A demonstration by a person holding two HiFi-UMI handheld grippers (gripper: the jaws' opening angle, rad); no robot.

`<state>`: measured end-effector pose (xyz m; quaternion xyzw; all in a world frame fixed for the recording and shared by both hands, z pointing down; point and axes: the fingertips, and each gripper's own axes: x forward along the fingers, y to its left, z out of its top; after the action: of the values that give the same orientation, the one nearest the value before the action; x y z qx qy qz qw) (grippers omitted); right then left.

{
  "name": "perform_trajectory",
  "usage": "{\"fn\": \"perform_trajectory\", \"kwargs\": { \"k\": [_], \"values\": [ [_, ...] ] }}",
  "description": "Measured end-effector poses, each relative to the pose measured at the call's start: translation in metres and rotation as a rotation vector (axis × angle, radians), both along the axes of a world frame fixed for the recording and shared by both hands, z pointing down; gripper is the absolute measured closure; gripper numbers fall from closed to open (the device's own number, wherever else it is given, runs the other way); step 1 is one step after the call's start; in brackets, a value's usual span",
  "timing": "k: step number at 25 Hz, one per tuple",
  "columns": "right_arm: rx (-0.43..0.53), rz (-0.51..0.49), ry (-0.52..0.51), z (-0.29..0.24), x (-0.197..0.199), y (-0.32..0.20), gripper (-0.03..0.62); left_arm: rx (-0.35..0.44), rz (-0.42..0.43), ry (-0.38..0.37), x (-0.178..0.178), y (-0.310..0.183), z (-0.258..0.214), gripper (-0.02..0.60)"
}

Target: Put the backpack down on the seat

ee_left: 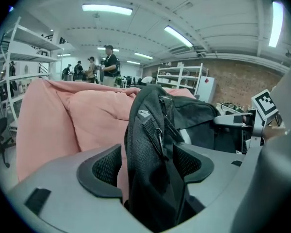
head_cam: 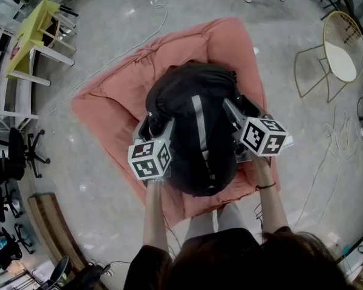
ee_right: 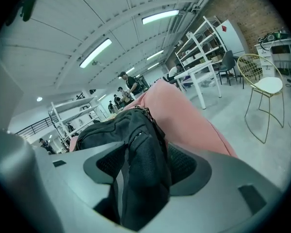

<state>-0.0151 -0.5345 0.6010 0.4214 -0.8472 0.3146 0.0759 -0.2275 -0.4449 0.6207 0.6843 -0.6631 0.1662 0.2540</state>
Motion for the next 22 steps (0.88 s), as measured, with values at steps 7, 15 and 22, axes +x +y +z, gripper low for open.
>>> {"fn": "perform_trajectory", "kwargs": {
  "k": [7, 15, 22],
  "values": [
    [0.081, 0.023, 0.031, -0.032, 0.016, 0.019, 0.367, 0.089, -0.034, -0.026, -0.002, 0.027, -0.035, 0.266],
    [0.138, -0.014, 0.081, -0.065, 0.02, 0.06, 0.528, 0.172, -0.009, -0.088, 0.014, 0.056, -0.084, 0.456],
    [0.216, -0.091, 0.087, -0.107, 0.01, 0.091, 0.57, 0.216, 0.048, -0.06, 0.033, 0.08, -0.118, 0.538]
  ]
}}
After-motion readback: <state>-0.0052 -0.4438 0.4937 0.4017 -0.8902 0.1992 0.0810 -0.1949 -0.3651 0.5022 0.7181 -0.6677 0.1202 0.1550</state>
